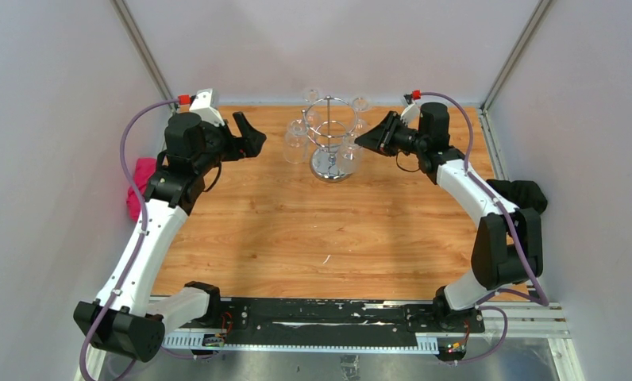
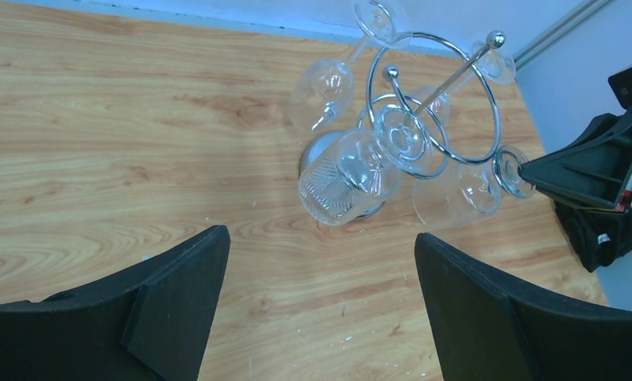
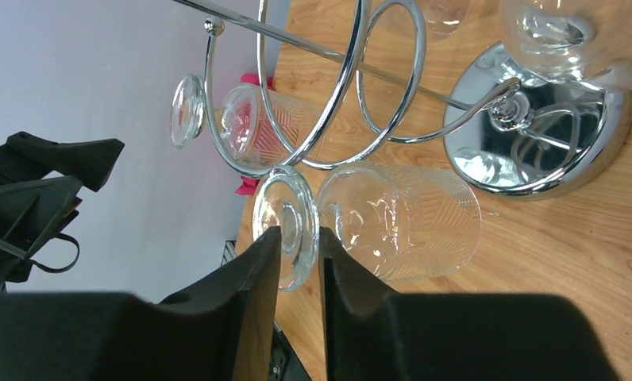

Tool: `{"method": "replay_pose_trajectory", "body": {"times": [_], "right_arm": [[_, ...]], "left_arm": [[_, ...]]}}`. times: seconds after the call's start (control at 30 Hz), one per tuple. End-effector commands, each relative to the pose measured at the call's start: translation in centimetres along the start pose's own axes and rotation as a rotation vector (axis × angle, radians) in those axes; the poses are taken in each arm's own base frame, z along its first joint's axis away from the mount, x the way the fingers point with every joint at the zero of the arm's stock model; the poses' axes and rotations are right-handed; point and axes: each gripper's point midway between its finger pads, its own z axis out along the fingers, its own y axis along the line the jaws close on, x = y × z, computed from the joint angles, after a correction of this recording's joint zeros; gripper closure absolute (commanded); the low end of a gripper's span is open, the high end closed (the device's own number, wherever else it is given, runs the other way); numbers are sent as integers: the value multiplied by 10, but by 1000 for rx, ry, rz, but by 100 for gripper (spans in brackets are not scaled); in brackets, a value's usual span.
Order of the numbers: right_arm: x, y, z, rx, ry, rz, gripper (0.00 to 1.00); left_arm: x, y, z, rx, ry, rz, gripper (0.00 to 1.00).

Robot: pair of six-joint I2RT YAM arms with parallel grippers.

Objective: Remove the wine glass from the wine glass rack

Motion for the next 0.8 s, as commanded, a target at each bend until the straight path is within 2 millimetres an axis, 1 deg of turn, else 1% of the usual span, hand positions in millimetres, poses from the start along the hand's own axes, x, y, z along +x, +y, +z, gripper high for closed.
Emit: {"method": "replay_pose_trajectory", "body": {"times": [0.0,0.1,0.17,0.4,0.77], "right_arm": [[-7,26,-6,-47,-17,-32,69],[-6,27,-7,-48,-16,-31,64],[-7,28,-8,-48,-19,-29,63],[-8,28,-16,-31,-32,-29,64],[-12,25,-19,-2,-40,-42,68]], "left_arm": [[-5,0,-5,-2,-27,19,8],[-6,-1,-6,-2,-28,19,8],[-6,-1,-6,-3,-29,20,8],[-7,-1,-8,-2,-33,21,8],[-5,-2,-5,4,-26,17,8]]}}
